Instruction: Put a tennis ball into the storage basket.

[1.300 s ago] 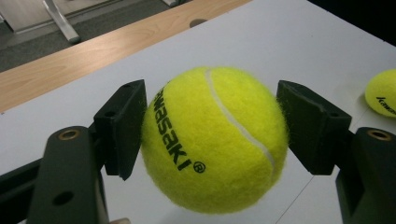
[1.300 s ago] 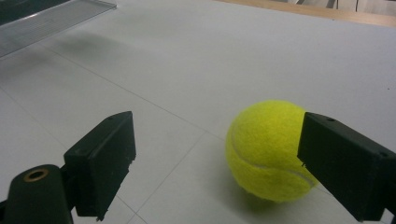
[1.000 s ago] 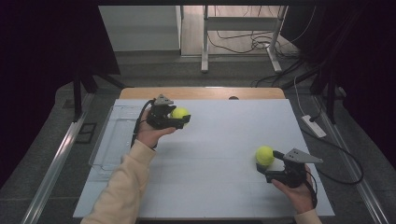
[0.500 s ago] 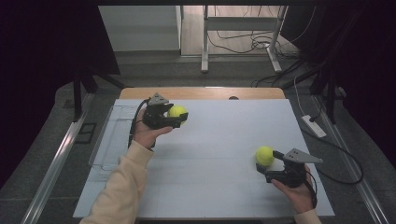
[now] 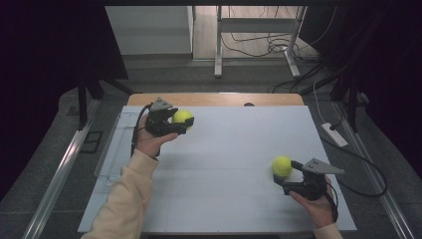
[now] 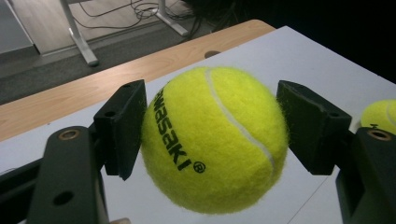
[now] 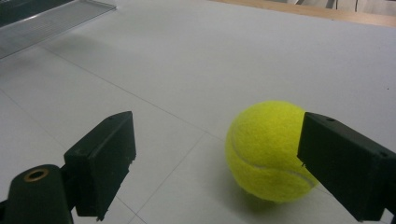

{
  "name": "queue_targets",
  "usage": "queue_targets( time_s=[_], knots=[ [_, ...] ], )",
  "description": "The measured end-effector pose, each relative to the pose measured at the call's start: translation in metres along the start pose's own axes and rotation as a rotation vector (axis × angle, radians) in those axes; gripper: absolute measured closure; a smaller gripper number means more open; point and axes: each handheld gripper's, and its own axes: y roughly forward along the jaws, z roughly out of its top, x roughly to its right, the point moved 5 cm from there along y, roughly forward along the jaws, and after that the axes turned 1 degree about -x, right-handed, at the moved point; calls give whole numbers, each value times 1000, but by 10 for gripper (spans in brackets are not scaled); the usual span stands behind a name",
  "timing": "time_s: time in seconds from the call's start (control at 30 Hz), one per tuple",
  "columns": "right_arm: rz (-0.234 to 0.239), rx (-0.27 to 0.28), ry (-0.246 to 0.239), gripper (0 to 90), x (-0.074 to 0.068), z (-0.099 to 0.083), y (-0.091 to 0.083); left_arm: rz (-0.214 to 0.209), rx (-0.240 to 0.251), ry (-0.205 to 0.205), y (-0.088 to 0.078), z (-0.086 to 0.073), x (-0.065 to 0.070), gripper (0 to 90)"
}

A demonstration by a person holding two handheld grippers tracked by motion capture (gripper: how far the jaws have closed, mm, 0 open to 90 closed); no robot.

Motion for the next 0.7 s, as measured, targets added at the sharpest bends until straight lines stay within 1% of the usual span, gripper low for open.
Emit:
queue_targets(
  time_s=[0.27,0.7],
  knots=[
    [2,2,1,114,0,0,0,24,10,-12,-8,-2,-9,286],
    [4,0,-2,114,0,0,0,56,6,-26,-15,-5,-20,286]
  ],
)
